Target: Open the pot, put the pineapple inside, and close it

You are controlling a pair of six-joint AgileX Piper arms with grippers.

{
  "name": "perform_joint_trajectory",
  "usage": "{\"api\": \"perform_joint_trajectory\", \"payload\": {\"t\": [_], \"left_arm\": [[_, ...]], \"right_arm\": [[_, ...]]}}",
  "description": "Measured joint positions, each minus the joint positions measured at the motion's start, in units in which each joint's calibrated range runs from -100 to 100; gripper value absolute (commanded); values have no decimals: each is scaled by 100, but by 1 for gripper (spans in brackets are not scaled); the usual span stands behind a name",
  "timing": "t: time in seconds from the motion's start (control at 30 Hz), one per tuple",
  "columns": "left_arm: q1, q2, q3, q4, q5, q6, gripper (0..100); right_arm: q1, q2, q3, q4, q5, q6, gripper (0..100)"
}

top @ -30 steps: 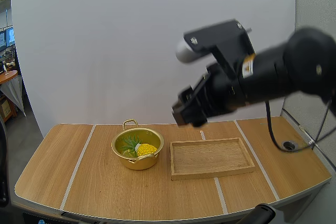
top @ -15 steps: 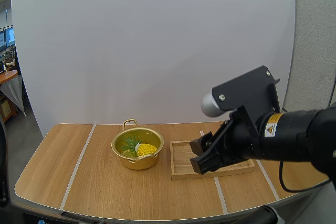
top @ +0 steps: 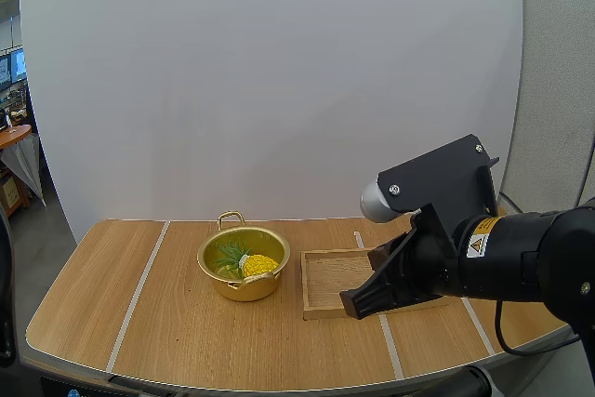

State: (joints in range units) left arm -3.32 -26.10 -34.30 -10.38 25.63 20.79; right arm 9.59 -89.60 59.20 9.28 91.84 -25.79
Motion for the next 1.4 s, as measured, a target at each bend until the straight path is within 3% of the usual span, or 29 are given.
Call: {"api": "perform_joint_trajectory", "payload": {"t": [0.87, 1.23, 1.4], "left_arm": [[0, -15, 0, 0, 325, 0, 0], [0, -373, -16, 70, 6532, 0, 0], [0, -206, -16, 70, 7381, 0, 0]], "right_arm": [[0, 0, 0, 103, 86, 0, 0], [0, 0, 0, 41, 86, -9, 0], [0, 0, 0, 46, 86, -9, 0]]}}
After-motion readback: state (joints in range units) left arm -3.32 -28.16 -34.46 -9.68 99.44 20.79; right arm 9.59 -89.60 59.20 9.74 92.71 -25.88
